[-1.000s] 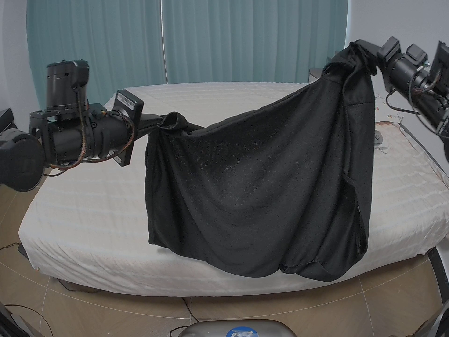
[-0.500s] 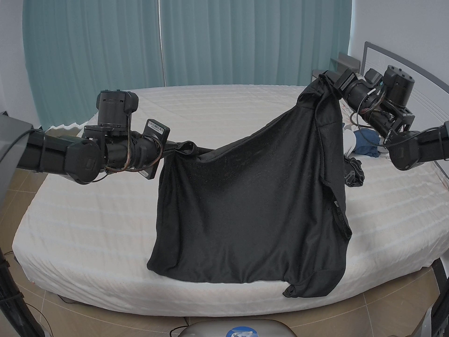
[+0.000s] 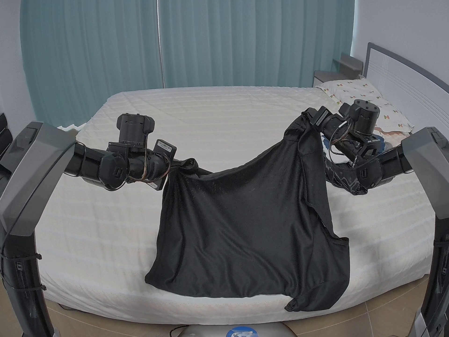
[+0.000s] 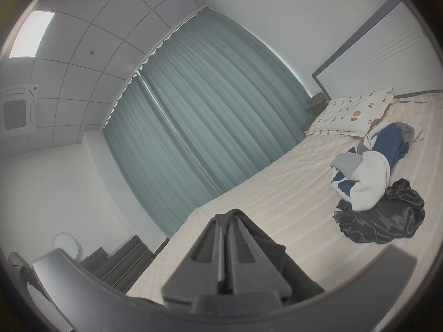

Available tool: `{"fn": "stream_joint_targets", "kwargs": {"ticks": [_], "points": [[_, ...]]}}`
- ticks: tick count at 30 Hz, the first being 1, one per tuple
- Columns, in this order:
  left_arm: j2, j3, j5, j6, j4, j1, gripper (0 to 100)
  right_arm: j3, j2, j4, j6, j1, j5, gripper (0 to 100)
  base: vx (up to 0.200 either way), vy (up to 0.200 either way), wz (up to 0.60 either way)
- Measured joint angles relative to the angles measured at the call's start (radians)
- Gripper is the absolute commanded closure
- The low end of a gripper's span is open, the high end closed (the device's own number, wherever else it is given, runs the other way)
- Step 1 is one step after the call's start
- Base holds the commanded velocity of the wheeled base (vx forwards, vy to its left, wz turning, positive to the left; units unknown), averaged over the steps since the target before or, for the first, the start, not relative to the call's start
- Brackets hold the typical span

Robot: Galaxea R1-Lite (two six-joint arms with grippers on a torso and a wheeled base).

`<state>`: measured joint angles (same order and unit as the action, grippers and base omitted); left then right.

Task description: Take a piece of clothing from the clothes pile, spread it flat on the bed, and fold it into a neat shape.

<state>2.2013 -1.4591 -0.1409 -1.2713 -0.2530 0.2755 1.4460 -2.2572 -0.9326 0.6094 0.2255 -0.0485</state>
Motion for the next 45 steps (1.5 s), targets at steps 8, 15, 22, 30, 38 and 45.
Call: {"fn": "stream_joint_targets", "kwargs": {"ticks": [8, 15, 22, 30, 38, 45], "points": [[0.117, -0.115, 0.009, -0.020, -0.029, -0.034, 0, 0.165, -0.145, 0.016, 0.004, -0.002, 0.045, 0, 0.000, 0.000, 0.00], [0.224, -0.195, 0.022, -0.036, -0.038, -0.064, 0, 0.234, -0.274, 0.199, -0.046, -0.022, 0.106, 0, 0.000, 0.000, 0.00], [0.240, -0.163, 0.016, -0.032, -0.037, -0.086, 0, 0.188, -0.313, 0.286, -0.081, -0.067, 0.158, 0, 0.000, 0.000, 0.00], [0.166, 0.005, -0.002, 0.016, -0.054, -0.094, 0, -0.105, -0.243, 0.177, -0.080, -0.099, 0.137, 0, 0.000, 0.000, 0.00], [0.064, 0.245, -0.038, 0.016, -0.122, -0.093, 0, -0.491, -0.127, -0.038, -0.026, -0.107, 0.099, 0, 0.000, -0.025, 0.00], [-0.042, 0.480, -0.149, -0.081, -0.291, -0.089, 0, -0.694, -0.045, -0.165, 0.020, -0.092, 0.040, 0, 0.000, -0.200, 0.00]]}}
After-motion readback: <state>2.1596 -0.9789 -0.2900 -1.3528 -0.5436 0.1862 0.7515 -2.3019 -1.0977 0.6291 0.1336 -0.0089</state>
